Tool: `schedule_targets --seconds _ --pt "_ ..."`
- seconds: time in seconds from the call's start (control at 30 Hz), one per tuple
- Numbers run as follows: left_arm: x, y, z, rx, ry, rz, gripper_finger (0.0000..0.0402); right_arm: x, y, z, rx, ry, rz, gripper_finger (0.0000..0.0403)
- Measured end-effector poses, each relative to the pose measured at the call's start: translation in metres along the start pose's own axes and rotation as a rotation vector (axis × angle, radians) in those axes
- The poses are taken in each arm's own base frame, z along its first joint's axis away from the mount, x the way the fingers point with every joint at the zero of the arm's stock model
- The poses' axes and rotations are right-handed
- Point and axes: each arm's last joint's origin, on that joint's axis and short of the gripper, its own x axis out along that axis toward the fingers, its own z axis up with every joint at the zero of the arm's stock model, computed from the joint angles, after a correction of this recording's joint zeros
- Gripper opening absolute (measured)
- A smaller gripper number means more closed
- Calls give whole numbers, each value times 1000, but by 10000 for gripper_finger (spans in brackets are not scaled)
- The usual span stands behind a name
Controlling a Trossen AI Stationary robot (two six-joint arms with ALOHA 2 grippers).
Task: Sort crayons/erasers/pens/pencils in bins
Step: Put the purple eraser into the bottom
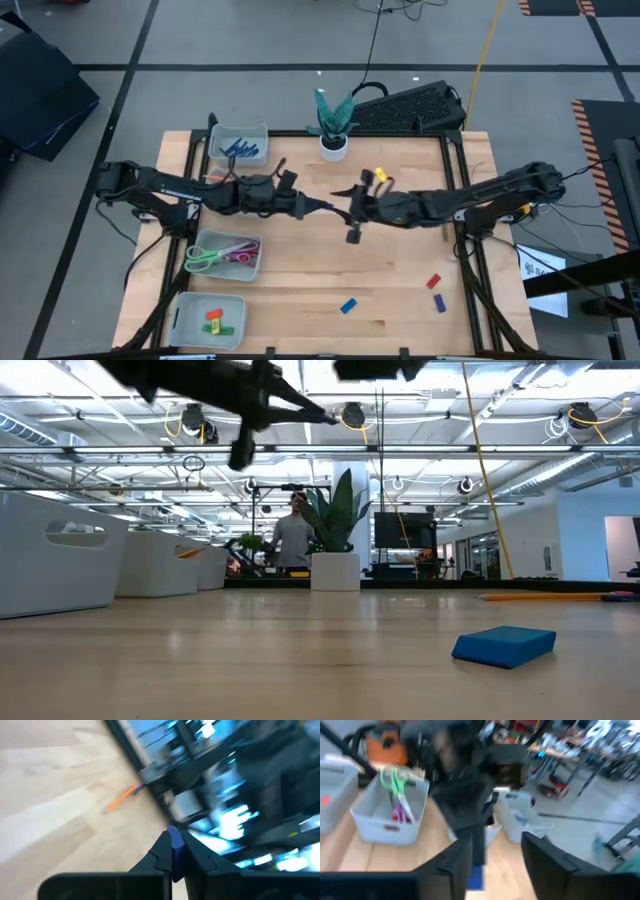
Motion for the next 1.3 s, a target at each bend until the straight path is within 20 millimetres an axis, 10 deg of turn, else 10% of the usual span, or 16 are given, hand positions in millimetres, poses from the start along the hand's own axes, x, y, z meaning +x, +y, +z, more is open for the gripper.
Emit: schedule_targets --seconds 0.27,0.43,0.8,1.3 --pt "-42 -89 -21 375 374 218 18 -55 0 28 31 -97 -102 257" --pt "-87 -126 -73 403 661 329 18 -53 7 19 -9 -32 -37 264" --pt "-156 -122 -214 502 1127 488 18 0 107 1 -135 280 492 264" --pt "-116 -63 -276 796 1414 730 42 26 168 -81 -320 605 836 247"
